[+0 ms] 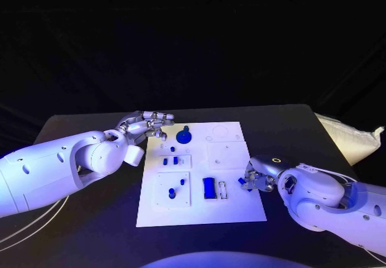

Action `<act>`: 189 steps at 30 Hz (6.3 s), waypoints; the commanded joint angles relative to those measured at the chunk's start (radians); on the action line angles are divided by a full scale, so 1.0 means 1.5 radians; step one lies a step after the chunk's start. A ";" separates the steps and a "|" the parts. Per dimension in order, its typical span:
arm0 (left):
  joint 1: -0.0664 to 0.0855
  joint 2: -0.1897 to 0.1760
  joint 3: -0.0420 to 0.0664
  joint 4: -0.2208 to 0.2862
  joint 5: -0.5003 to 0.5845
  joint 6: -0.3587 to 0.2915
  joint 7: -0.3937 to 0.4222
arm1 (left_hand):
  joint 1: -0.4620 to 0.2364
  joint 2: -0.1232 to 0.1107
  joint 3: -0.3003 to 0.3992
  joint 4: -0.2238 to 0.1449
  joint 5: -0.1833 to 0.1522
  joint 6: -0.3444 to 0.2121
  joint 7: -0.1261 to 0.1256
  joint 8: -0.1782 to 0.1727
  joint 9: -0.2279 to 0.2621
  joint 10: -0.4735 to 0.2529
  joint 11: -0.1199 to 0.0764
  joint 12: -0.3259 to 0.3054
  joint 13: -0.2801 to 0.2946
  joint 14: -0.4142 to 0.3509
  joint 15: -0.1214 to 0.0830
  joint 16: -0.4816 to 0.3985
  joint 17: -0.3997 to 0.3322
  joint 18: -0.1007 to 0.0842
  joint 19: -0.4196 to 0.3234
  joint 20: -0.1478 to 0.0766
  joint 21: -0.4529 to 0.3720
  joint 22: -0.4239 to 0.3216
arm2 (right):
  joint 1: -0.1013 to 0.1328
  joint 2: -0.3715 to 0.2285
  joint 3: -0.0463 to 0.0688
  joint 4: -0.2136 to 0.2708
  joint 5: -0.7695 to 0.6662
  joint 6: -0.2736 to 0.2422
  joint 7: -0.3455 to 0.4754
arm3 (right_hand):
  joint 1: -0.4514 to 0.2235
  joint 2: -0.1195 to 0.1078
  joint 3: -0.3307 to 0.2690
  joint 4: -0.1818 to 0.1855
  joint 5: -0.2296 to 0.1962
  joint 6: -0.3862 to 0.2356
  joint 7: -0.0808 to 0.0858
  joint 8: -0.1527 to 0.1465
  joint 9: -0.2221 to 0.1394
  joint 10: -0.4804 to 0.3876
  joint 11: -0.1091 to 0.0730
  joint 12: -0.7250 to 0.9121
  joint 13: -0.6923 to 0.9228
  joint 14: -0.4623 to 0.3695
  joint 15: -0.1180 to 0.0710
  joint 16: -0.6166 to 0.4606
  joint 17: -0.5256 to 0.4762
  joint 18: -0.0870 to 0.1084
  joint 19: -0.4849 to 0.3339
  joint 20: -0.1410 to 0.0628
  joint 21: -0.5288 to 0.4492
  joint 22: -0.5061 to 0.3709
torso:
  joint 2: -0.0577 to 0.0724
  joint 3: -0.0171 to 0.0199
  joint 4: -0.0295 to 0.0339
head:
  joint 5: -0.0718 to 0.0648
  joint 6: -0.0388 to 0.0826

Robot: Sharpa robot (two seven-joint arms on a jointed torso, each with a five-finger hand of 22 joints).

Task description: Assemble the parts on the task board

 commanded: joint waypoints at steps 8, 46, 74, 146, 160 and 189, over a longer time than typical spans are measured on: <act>0.000 0.001 0.000 0.000 0.003 0.013 0.001 | -0.002 0.002 -0.004 0.000 0.003 -0.005 0.001 0.003 -0.001 -0.005 -0.001 0.004 -0.001 -0.002 -0.002 -0.004 -0.001 0.013 -0.003 -0.001 -0.004 -0.001 | -0.016 0.022 -0.007 -0.020 -0.125 0.123 -0.011 | 0.025 0.004 0.011 -0.013 -0.019 0.008 0.001 -0.004 -0.003 -0.001 -0.004 -0.005 -0.001 0.042 -0.006 0.004 0.020 -0.012 0.003 -0.003 -0.001 0.066 | 0.000 0.0000 0.0000 | 0.003 -0.001; 0.000 0.001 0.000 0.002 0.003 0.011 0.001 | -0.002 0.003 -0.005 -0.002 0.003 -0.006 0.002 0.003 -0.001 -0.007 -0.001 0.006 -0.001 -0.004 -0.001 -0.004 -0.003 0.013 -0.004 0.000 -0.005 -0.002 | -0.006 0.001 -0.005 0.012 0.178 -0.061 -0.015 | -0.014 -0.012 0.080 0.021 0.180 0.019 -0.003 -0.022 -0.008 0.005 -0.007 -0.006 0.003 0.043 -0.008 0.005 0.026 -0.013 0.004 -0.005 0.000 0.068 | 0.000 0.0000 -0.0003 | 0.003 -0.001; 0.000 0.001 0.000 0.003 0.003 0.014 0.000 | 0.000 0.004 -0.005 -0.004 0.003 -0.006 0.002 0.004 -0.001 -0.008 -0.001 0.006 -0.001 -0.004 -0.001 -0.004 -0.004 0.013 -0.004 0.000 -0.006 -0.002 | 0.004 0.031 -0.003 0.028 0.355 -0.097 0.012 | -0.063 -0.032 0.102 0.065 0.234 0.027 -0.004 -0.022 -0.004 0.011 -0.008 -0.004 0.006 0.044 -0.009 0.008 0.031 -0.013 0.005 -0.006 0.000 0.070 | 0.001 -0.0001 0.0005 | 0.006 -0.006; 0.000 0.002 0.000 0.002 0.003 0.022 -0.009 | 0.000 0.005 -0.005 -0.005 0.003 -0.007 0.003 0.004 -0.001 -0.009 0.000 0.007 -0.001 -0.005 -0.001 -0.004 -0.005 0.013 -0.005 0.000 -0.006 -0.002 | 0.003 0.036 -0.003 0.022 0.207 -0.005 0.012 | -0.099 -0.026 -0.027 0.046 -0.029 0.044 -0.018 0.025 0.059 0.032 -0.018 0.027 0.044 0.046 -0.017 0.012 0.042 -0.014 0.009 -0.014 0.001 0.076 | 0.000 0.0002 0.0003 | 0.002 -0.006; 0.000 0.002 0.000 0.002 0.003 0.022 -0.009 | 0.000 0.005 -0.005 -0.005 0.003 -0.007 0.003 0.004 -0.001 -0.009 0.000 0.007 -0.001 -0.005 -0.001 -0.004 -0.005 0.013 -0.005 0.000 -0.006 -0.002 | 0.001 0.062 -0.003 -0.024 0.202 -0.007 0.003 | -0.085 -0.009 -0.025 0.039 -0.020 0.044 -0.019 0.027 0.062 0.034 -0.019 0.033 0.049 0.047 -0.018 0.015 0.045 -0.015 0.011 -0.014 0.003 0.080 | 0.000 0.0009 0.0009 | 0.003 -0.008; -0.018 0.003 -0.001 0.003 0.022 -0.014 0.028 | -0.020 0.001 -0.025 0.005 0.001 -0.011 0.002 0.005 0.000 -0.015 0.001 0.015 -0.001 -0.042 0.003 -0.039 -0.027 0.013 -0.035 0.005 -0.034 -0.017 | 0.062 0.033 0.000 -0.068 0.566 -0.133 0.327 | -0.030 0.007 -0.046 0.005 0.030 -0.046 0.017 -0.021 0.049 -0.087 0.012 -0.282 -0.140 0.010 0.006 -0.115 -0.101 0.019 -0.085 0.006 -0.099 -0.054 | -0.020 -0.0083 -0.0015 | -0.007 0.005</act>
